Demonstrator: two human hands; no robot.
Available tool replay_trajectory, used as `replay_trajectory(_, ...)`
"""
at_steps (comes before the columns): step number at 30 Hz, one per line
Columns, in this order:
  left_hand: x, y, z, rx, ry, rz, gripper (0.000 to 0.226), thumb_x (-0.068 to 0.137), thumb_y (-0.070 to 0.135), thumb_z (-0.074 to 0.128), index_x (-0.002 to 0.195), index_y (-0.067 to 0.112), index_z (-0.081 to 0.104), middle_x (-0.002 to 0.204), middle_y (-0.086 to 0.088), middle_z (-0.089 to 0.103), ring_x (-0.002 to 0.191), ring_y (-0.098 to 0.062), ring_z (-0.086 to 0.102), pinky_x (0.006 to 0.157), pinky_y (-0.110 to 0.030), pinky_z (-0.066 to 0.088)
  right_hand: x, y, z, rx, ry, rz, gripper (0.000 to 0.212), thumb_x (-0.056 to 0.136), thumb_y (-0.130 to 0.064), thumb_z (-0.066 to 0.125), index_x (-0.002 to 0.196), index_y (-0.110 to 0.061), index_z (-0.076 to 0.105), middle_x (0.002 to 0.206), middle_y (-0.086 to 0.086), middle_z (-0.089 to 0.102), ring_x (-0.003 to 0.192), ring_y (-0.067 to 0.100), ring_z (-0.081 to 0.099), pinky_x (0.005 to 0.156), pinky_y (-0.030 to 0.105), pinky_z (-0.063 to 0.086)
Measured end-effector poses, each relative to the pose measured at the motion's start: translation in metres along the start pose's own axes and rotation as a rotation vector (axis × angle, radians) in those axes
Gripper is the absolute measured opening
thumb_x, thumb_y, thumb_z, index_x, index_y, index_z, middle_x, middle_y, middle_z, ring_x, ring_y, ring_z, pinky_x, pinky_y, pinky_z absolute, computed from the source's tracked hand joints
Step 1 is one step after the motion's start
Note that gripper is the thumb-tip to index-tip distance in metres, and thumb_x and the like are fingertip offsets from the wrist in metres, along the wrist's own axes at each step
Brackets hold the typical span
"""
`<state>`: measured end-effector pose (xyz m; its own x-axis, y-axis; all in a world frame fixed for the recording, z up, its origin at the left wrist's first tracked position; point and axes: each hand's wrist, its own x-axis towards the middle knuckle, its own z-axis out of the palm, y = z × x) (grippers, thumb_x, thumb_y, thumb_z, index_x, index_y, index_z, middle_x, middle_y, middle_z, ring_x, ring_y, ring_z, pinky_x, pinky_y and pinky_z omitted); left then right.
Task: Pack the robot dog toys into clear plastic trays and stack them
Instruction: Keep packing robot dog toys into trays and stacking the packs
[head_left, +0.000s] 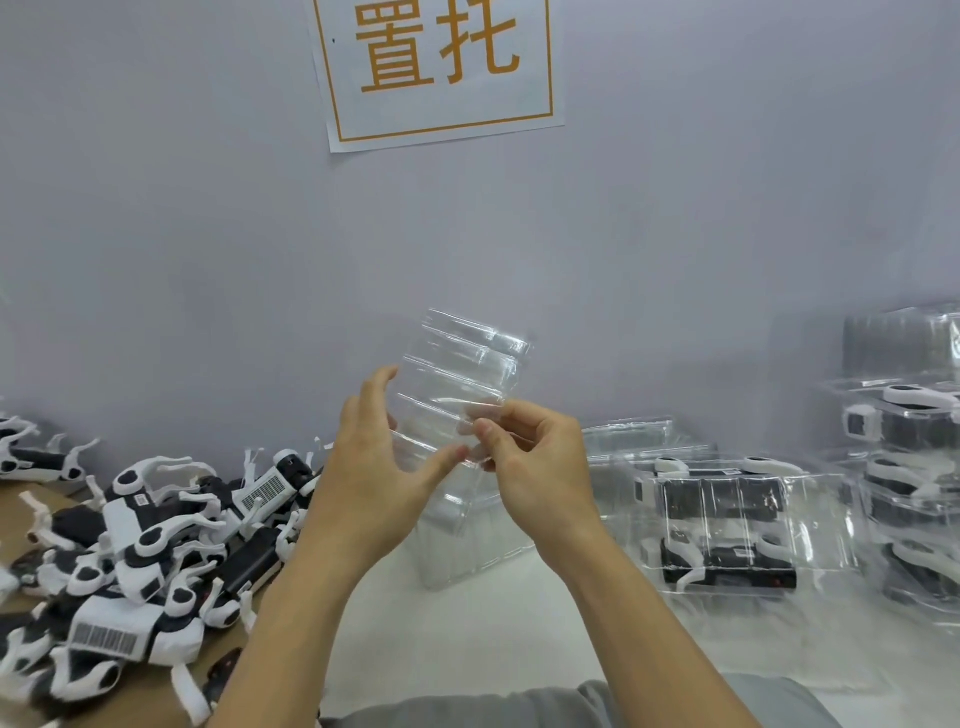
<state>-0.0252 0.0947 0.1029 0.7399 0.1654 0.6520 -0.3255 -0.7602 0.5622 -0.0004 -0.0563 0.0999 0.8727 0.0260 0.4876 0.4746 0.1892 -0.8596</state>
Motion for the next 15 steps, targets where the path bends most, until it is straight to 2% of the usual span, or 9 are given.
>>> replay_trajectory(2,0.002,-0.005,-0.003,-0.005,0.018,-0.021,0.091,0.072,0.071,0.062,0.148,0.042,0.022,0.108,0.021,0.040,0.099,-0.001,0.051,0.072,-0.016,0.039,0.001,0.000,-0.003,0.007,-0.007,0.003,0.024,0.095,-0.002,0.060,0.089,-0.020,0.075,0.081,-0.003,0.076,0.064,0.008,0.067,0.059,0.013,0.048)
replay_trajectory(5,0.002,-0.008,-0.008,-0.018,0.086,-0.052,0.087,0.080,0.063,0.061,0.152,0.035,0.022,0.117,0.007,0.043,0.103,-0.014,0.053,0.080,-0.026,0.042,0.002,0.002,-0.006,0.021,0.005,0.028,0.024,0.095,-0.001,0.058,0.090,-0.018,0.073,0.081,-0.003,0.076,0.063,0.009,0.067,0.058,0.012,0.047)
replay_trajectory(9,0.003,-0.008,-0.016,-0.017,0.326,-0.122,0.082,0.091,0.051,0.062,0.155,0.022,0.020,0.141,-0.010,0.039,0.120,-0.027,0.051,0.099,-0.045,0.047,0.006,0.010,-0.007,0.049,0.111,0.078,0.024,0.098,-0.001,0.053,0.096,-0.020,0.068,0.080,-0.005,0.076,0.060,0.003,0.062,0.058,0.013,0.048)
replay_trajectory(13,0.006,-0.010,-0.029,-0.055,0.509,-0.182,0.081,0.092,0.047,0.064,0.154,0.019,0.019,0.141,-0.014,0.038,0.113,-0.026,0.051,0.098,-0.049,0.048,0.013,0.019,-0.018,-0.006,0.208,0.174,0.022,0.098,-0.003,0.051,0.101,-0.019,0.067,0.065,-0.013,0.070,0.049,-0.003,0.053,0.051,0.015,0.046)
replay_trajectory(15,0.006,-0.009,-0.032,-0.070,0.524,-0.199,0.082,0.092,0.048,0.063,0.154,0.020,0.018,0.139,-0.014,0.039,0.113,-0.028,0.052,0.098,-0.053,0.048,0.015,0.022,-0.019,0.009,0.226,0.229,0.018,0.098,-0.004,0.053,0.101,-0.015,0.067,0.072,-0.009,0.071,0.047,-0.001,0.050,0.052,0.017,0.045)
